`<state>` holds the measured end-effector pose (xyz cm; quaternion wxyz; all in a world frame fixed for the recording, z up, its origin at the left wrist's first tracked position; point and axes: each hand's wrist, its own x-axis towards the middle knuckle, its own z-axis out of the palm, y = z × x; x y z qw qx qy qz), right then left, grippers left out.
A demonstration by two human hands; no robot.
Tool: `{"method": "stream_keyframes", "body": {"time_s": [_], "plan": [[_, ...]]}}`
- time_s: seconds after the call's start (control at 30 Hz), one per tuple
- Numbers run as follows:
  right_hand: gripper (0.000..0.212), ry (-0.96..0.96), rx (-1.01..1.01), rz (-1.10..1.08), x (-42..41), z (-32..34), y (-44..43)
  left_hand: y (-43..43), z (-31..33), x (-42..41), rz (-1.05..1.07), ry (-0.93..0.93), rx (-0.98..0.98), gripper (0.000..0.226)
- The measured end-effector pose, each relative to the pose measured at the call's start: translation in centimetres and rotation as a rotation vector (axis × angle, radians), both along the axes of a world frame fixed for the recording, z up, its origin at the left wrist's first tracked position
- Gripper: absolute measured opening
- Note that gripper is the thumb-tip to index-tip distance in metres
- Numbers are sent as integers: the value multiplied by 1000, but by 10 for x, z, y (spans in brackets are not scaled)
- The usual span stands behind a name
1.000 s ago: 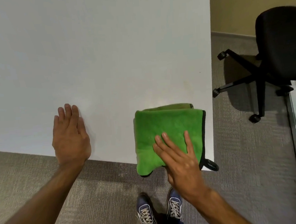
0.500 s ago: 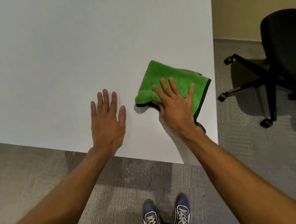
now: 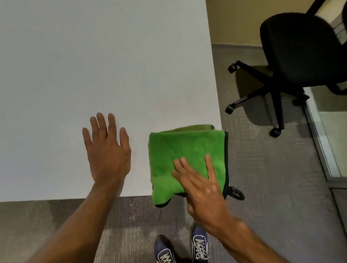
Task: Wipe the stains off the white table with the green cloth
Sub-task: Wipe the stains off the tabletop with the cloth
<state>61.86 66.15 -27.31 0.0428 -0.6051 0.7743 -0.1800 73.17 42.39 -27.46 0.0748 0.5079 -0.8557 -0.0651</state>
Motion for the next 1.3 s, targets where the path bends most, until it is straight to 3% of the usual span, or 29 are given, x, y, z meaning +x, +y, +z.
{"method": "stream_keyframes", "body": {"time_s": [0.13,0.43,0.53,0.67,0.8,0.97,1.17,1.3], "plan": [[78,34,29,-29,-16,-8,-7,-1,1,-1,2,-13,-23,59],[57,-26,29,-469,-139,6,-165,1,-4,0,18,41,3,61],[54,-76,60,-518,-167,10,-200,2,-5,1,21,49,-4,60],[54,-129,43,-429,-157,15,-176,2,-4,0,9,51,-9,58],[59,-147,21,-294,-97,21,-88,2,-1,-1,15,62,-1,58],[77,-25,4,-144,-35,9,6,5,2,-3,8,57,-6,54],[70,-85,-120,-229,-82,4,-46,4,-5,-1,3,73,-16,57],[62,-141,-71,-394,-127,9,-109,4,-5,-1,2,81,-9,57]]}}
